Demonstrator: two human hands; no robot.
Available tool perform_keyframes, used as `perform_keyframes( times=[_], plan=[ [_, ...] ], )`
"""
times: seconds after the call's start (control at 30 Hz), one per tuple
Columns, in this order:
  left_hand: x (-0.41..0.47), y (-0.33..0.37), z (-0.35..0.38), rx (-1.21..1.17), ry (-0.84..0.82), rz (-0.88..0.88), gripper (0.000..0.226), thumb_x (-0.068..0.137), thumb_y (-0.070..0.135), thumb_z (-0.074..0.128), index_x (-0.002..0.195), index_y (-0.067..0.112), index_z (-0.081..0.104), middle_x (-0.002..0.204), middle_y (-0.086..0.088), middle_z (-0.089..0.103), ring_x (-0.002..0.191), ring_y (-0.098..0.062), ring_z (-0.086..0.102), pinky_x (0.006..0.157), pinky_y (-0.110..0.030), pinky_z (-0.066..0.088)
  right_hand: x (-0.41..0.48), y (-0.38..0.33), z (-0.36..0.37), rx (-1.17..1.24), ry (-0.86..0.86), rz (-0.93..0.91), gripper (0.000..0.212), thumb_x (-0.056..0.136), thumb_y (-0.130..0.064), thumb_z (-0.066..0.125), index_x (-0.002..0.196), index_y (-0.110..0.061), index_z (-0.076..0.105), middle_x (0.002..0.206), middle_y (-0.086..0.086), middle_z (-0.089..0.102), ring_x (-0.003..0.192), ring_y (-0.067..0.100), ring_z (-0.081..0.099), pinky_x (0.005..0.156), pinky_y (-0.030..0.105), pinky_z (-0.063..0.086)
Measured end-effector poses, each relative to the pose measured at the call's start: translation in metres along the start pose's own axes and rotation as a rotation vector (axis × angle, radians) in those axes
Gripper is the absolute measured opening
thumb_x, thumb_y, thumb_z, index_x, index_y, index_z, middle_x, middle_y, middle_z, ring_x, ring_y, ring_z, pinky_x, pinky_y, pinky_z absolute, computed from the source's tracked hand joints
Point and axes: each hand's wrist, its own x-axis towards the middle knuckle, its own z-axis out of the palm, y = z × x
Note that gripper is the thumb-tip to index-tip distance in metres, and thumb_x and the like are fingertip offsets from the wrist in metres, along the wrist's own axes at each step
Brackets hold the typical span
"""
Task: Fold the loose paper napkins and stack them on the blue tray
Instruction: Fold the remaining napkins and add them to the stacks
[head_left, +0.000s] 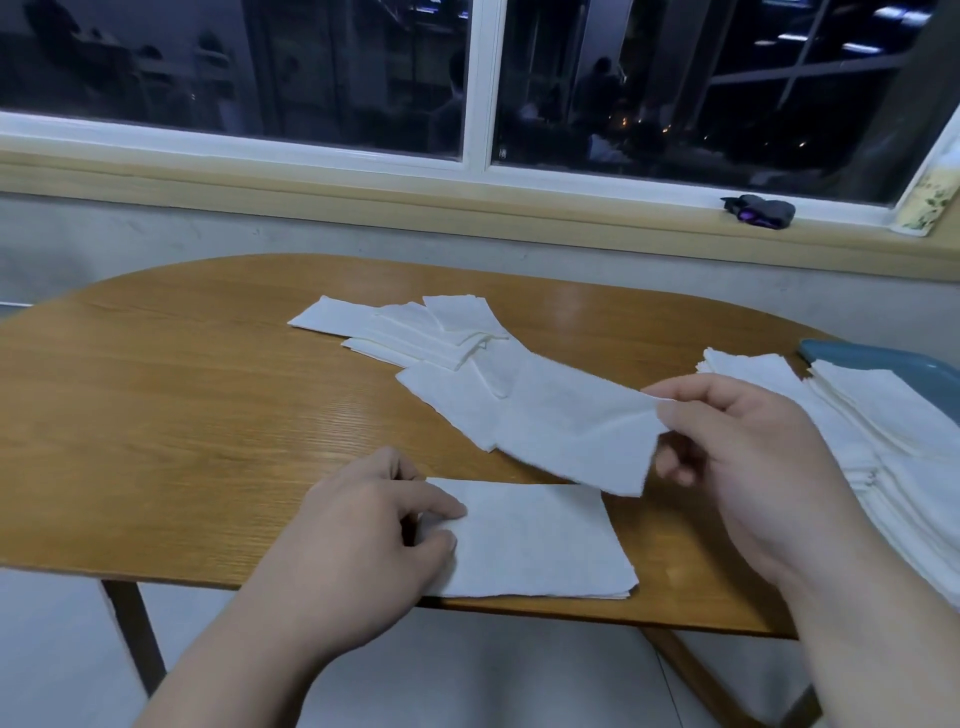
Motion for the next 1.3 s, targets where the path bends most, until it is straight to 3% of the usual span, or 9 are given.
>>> perform_keyframes(
  times=[0.17, 0.33, 0.47, 0.57, 0.63, 0.77, 0.9, 1.07, 1.3],
  plan=[
    [0.001, -0.001, -0.001, 0.049, -0.027, 0.004, 0.010, 0.082, 0.033, 0.065, 0.073, 0.029, 0.066, 0.095, 0.017, 0.050, 0.087, -0.006, 0.054, 0.073, -0.023, 0.046, -0.007, 0.009, -0.001, 0.282, -0.270, 0.211, 0.022, 0.091, 0.000, 0.055, 0.086, -0.004, 0.076, 0.072, 0.016, 0.063, 0.054, 0.016, 0.049, 0.043, 0.023, 0.039],
    [-0.001, 0.002, -0.011, -0.293, -0.095, -0.064, 0.029, 0.082, 0.009, 0.046, 0.080, 0.022, 0.073, 0.092, 0.011, 0.055, 0.087, -0.013, 0.056, 0.071, -0.031, 0.043, -0.003, 0.022, 0.011, 0.146, -0.402, 0.258, 0.017, 0.091, 0.001, 0.055, 0.094, 0.002, 0.072, 0.062, 0.013, 0.056, 0.046, 0.015, 0.044, 0.046, 0.028, 0.030],
    [0.002, 0.000, -0.017, -0.462, -0.039, -0.108, 0.035, 0.074, 0.021, 0.040, 0.076, 0.021, 0.076, 0.094, 0.008, 0.062, 0.091, -0.018, 0.057, 0.084, -0.041, 0.043, 0.004, 0.023, 0.014, 0.020, -0.385, 0.195, 0.023, 0.092, -0.003, 0.056, 0.084, -0.008, 0.077, 0.055, 0.015, 0.053, 0.042, 0.017, 0.040, 0.047, 0.029, 0.029],
    [0.002, 0.005, -0.012, -0.333, -0.032, -0.143, 0.036, 0.094, 0.037, 0.057, 0.064, 0.021, 0.068, 0.091, 0.013, 0.060, 0.076, -0.006, 0.058, 0.070, -0.023, 0.045, 0.005, 0.022, 0.016, -0.089, -0.417, 0.164, 0.026, 0.092, -0.006, 0.056, 0.083, -0.015, 0.078, 0.054, 0.017, 0.055, 0.043, 0.020, 0.039, 0.050, 0.030, 0.032],
    [0.001, 0.009, -0.007, -0.211, 0.013, -0.119, 0.035, 0.089, 0.031, 0.065, 0.057, 0.017, 0.061, 0.090, 0.013, 0.059, 0.069, -0.004, 0.057, 0.056, -0.013, 0.040, 0.005, 0.020, 0.017, -0.185, -0.419, 0.141, 0.026, 0.091, -0.010, 0.057, 0.084, -0.022, 0.078, 0.055, 0.015, 0.060, 0.048, 0.022, 0.044, 0.049, 0.031, 0.035],
    [-0.001, 0.009, -0.007, -0.226, 0.032, -0.112, 0.031, 0.083, 0.014, 0.067, 0.054, 0.010, 0.057, 0.088, 0.010, 0.059, 0.059, -0.006, 0.051, 0.048, -0.014, 0.035, 0.006, 0.022, 0.018, -0.317, -0.366, 0.061, 0.021, 0.091, -0.016, 0.058, 0.094, -0.031, 0.072, 0.055, 0.003, 0.062, 0.052, 0.016, 0.054, 0.056, 0.033, 0.044],
    [-0.003, 0.008, -0.013, -0.246, -0.012, -0.094, 0.028, 0.082, 0.007, 0.068, 0.057, 0.004, 0.057, 0.091, 0.007, 0.059, 0.062, -0.009, 0.051, 0.051, -0.015, 0.033, 0.005, 0.029, 0.018, -0.382, -0.331, -0.035, 0.025, 0.091, -0.014, 0.057, 0.099, -0.035, 0.068, 0.054, -0.009, 0.054, 0.048, 0.006, 0.047, 0.049, 0.018, 0.036],
    [-0.004, 0.004, -0.009, -0.078, -0.038, -0.036, 0.024, 0.076, 0.018, 0.073, 0.057, 0.015, 0.058, 0.092, 0.012, 0.055, 0.091, -0.005, 0.054, 0.066, -0.017, 0.042, 0.000, 0.037, 0.022, -0.504, -0.296, -0.116, 0.022, 0.092, -0.021, 0.056, 0.098, -0.040, 0.065, 0.061, -0.010, 0.054, 0.052, 0.003, 0.047, 0.053, 0.022, 0.039],
    [-0.005, -0.001, -0.008, -0.034, -0.020, 0.056, 0.022, 0.068, 0.046, 0.064, 0.089, 0.044, 0.058, 0.098, 0.019, 0.048, 0.103, -0.001, 0.046, 0.077, -0.019, 0.037, -0.010, 0.043, 0.027, -0.746, -0.256, -0.277, 0.019, 0.095, -0.033, 0.054, 0.107, -0.041, 0.066, 0.077, -0.015, 0.060, 0.077, 0.002, 0.056, 0.065, 0.023, 0.047]
  ],
)
